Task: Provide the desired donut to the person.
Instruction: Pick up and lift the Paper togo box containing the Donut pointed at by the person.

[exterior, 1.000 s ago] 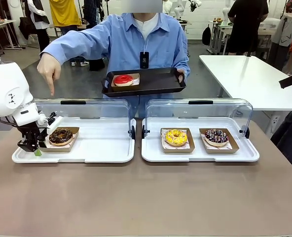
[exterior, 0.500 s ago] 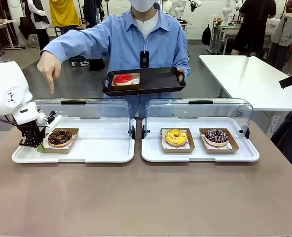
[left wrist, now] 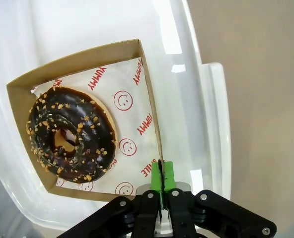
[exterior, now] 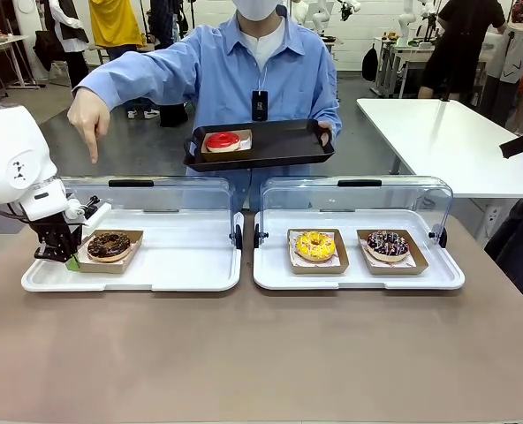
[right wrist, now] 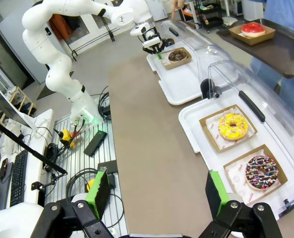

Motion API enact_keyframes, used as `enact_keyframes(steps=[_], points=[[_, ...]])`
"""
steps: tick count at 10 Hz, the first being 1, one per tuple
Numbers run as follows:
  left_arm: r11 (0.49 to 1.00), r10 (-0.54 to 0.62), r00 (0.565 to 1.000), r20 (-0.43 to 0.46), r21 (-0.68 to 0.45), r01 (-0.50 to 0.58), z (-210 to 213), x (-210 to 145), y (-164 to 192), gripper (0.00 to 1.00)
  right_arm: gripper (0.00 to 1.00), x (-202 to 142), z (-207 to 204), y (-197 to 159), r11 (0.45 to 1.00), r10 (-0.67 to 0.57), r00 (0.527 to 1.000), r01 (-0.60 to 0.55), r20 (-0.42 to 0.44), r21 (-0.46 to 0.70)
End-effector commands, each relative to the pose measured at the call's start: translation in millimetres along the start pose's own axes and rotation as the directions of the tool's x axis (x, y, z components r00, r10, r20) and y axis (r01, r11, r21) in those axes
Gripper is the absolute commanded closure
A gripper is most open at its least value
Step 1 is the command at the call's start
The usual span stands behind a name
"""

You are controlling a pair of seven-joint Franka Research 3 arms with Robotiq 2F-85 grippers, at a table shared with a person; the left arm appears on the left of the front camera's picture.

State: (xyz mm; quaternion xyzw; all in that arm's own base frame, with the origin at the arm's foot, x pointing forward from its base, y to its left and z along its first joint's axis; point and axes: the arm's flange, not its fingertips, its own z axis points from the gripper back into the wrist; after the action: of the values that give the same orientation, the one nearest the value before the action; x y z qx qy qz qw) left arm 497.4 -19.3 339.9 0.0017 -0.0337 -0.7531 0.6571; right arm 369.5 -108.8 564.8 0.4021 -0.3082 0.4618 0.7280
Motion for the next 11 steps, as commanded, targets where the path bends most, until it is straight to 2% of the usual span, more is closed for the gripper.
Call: enact_keyframes(steps=[1, 5, 8, 11], points=[[0.999, -0.03, 0.999, 0.044, -0.031, 0.031, 19.1, 0.5, -18.8, 1.0, 0.0, 0.5, -1.2, 0.1, 1.0, 0.013, 1.0, -0.013, 0.015, 0.011], [0.998, -0.006, 1.0, 0.029, -0.061, 0.008, 74.7, 14.1, -76.7, 1.0, 0.0, 0.5, -1.2, 0.1, 1.0, 0.013, 1.0, -0.013, 0.015, 0.011], [0.998, -0.036, 0.999, 0.012, -0.054, 0.037, 125.2, 24.2, -119.3, 1.0, 0.0, 0.5, -1.2, 0.1, 1.0, 0.013, 1.0, -0.013, 0.015, 0.011], [0.999, -0.03, 0.998, -0.053, -0.015, 0.029, 186.8, 38.9, -133.3, 1.0, 0.0, 0.5, -1.2, 0.1, 1.0, 0.013, 1.0, -0.013, 0.015, 0.011]])
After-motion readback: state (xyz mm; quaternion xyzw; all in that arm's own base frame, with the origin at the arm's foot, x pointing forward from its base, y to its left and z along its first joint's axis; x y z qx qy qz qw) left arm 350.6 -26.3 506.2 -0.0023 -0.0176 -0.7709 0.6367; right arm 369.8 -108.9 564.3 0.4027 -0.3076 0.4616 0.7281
